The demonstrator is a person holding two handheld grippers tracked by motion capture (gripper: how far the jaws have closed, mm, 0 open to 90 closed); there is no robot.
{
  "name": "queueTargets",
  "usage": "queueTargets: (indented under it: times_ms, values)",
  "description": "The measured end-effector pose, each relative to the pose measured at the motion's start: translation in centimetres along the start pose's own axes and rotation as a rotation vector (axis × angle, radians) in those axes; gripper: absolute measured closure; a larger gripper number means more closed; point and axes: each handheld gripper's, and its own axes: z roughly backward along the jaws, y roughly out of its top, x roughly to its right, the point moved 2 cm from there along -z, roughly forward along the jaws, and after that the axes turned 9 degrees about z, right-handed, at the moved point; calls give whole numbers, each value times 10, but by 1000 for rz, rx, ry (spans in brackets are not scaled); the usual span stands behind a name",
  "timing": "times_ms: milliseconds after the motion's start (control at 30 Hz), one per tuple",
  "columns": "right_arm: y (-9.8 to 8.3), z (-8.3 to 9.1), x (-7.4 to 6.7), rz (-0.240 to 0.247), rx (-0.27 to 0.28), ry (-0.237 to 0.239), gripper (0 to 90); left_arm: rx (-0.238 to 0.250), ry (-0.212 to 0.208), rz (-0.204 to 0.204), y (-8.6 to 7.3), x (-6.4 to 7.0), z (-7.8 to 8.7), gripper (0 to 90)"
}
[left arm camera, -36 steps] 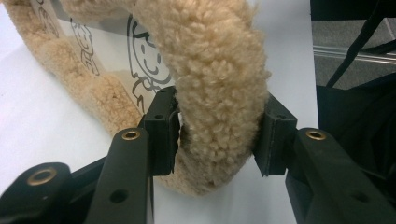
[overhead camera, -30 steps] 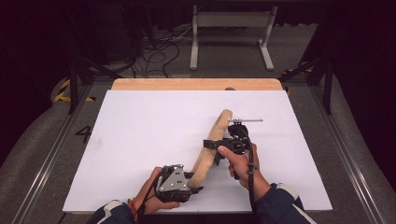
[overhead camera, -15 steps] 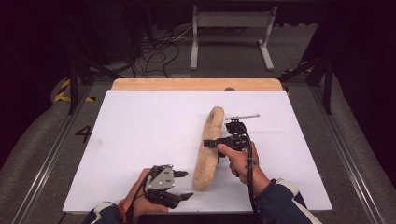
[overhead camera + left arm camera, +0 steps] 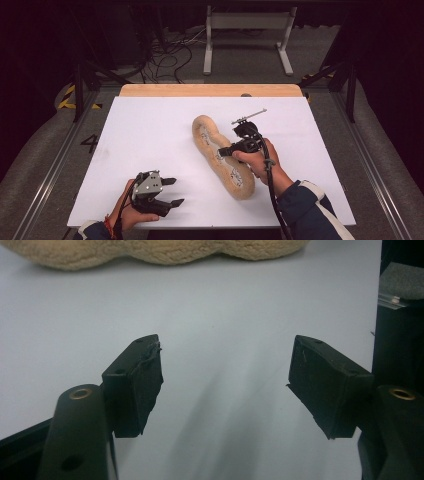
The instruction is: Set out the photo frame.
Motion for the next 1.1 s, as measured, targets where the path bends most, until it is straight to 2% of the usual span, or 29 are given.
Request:
queueTargets:
  times_ms: [67,200,233,333,533,567,633,667,700,767,800,867,1000,1033,1100]
  values:
    - [1,-1,-2,40,-11,41,662,6,4,7,0,-2,1,302]
    - [4,-2,-11,143,-47,93,664,21,23,15,1,-5,6,292]
    - [4,-2,-11,143,-47,93,664,21,23,15,1,-5,6,289]
    - [3,-2,-15,206,-81,105,662,29,54,33,2,-11,8,281]
    - [2,-2,-12,240,-79,103,639,38,98,54,6,-25,7,265]
    - [2,-2,-12,247,-74,100,613,44,109,59,7,-28,6,259]
    - [0,2,-11,268,-59,57,506,61,138,93,13,-38,3,219]
    - [0,4,-11,276,-48,39,485,61,138,93,13,-38,3,211]
    - [-1,6,-11,286,-33,23,477,67,152,97,15,-41,2,210]
    - [-3,9,-11,293,-21,22,473,81,168,112,20,-47,1,205]
    - [-7,14,-14,321,7,14,486,91,175,118,23,-52,0,199]
    - [-8,15,-15,330,9,6,483,106,180,129,29,-58,-1,198]
    - [-15,24,-20,362,43,-57,462,119,177,149,39,-68,-9,197]
    - [-17,27,-21,369,60,-64,460,116,172,154,42,-70,-12,198]
    - [-27,40,-25,384,137,-93,450,103,172,127,49,-74,-21,208]
